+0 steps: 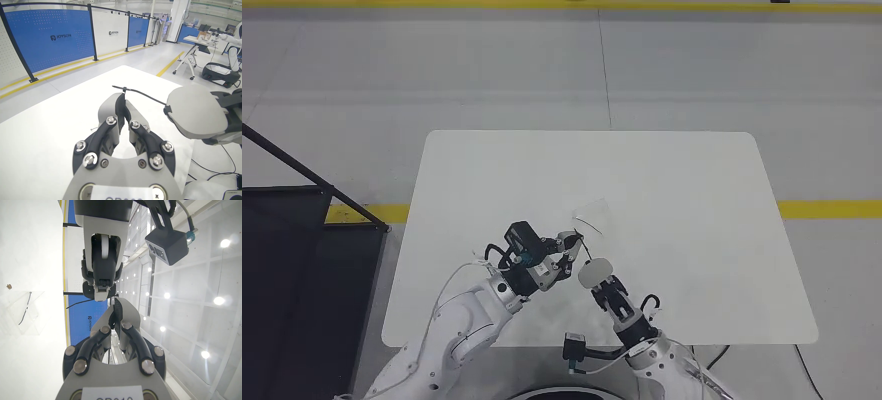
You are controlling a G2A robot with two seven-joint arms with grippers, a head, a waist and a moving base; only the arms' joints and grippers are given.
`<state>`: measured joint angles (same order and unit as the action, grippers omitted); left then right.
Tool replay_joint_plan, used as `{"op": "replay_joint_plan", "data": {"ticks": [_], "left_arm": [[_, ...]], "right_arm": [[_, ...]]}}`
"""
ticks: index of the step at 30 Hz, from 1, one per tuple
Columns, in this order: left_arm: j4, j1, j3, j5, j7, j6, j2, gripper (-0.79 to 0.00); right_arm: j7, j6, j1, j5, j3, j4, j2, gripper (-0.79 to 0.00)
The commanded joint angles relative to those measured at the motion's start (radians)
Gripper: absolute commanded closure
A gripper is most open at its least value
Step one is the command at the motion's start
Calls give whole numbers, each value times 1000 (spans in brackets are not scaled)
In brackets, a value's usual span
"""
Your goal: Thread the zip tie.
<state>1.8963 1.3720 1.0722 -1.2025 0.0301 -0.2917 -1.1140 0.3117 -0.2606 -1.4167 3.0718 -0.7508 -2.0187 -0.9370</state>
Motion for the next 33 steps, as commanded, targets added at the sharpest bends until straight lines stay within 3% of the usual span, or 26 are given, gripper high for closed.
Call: {"op": "replay_joint_plan", "data": {"ticks": [1,10,26,27,28,29,30,33], "left_arm": [[0,0,0,0,0,0,0,0],[0,0,0,0,0,0,0,0],[0,0,0,0,0,0,0,0],[0,0,0,0,0,0,0,0],[0,0,0,0,0,0,0,0],[0,0,0,0,0,0,0,0],[0,0,0,0,0,0,0,0],[0,1,0,1,0,1,0,0]], "right_arm": [[0,0,0,0,0,0,0,0],[-9,52,17,-13,-2,6,-23,0],[0,24,30,0,4,38,-72,-6],[-5,16,25,0,0,37,-72,-317],[-10,9,19,0,-6,36,-72,-425],[-16,0,12,-1,-12,35,-72,-646],[-21,-8,5,-4,-19,34,-72,-767],[-37,-52,-23,-23,-46,27,-70,-785]]}}
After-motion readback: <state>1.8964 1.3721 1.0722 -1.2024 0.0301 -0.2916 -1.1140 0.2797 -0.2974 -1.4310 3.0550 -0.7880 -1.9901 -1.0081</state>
